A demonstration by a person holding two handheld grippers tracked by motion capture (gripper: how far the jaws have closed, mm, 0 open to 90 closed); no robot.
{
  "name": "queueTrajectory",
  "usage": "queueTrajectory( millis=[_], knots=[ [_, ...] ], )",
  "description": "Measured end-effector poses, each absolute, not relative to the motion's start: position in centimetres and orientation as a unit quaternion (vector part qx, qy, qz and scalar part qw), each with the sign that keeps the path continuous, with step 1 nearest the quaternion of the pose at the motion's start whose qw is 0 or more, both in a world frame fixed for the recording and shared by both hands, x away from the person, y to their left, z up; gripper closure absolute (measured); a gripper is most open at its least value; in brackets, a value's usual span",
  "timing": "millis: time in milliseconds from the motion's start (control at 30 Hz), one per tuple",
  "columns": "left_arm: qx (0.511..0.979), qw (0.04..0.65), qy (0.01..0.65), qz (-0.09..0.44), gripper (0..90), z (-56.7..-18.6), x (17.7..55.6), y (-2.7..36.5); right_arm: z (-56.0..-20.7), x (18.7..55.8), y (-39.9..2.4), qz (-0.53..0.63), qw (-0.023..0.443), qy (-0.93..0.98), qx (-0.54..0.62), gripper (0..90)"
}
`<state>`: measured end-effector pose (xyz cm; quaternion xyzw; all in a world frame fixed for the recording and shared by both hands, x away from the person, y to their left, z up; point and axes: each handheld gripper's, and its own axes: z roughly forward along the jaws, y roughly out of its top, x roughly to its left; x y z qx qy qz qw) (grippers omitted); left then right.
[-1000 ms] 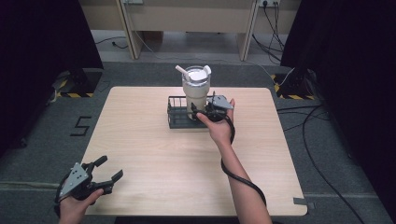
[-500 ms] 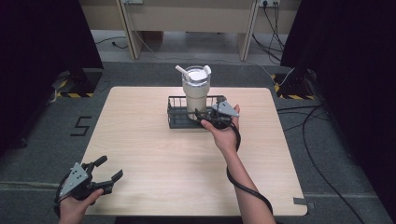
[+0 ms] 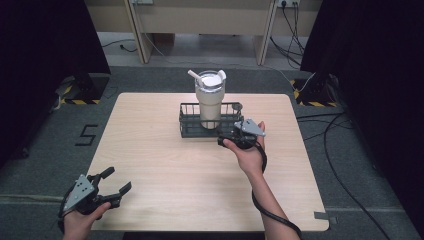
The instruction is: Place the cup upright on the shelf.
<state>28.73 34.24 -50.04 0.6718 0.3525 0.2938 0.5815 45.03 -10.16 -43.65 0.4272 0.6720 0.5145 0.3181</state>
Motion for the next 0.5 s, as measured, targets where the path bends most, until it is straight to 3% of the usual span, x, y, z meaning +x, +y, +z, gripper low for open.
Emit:
queueTrajectory(
  millis=[500],
  knots=[
    [0.674, 0.578, 0.353, 0.295, 14.4, -50.0, 28.7, 34.3, -44.2, 42.0, -12.7, 0.505, 0.327, 0.672, 0.432, 13.7]
  ],
)
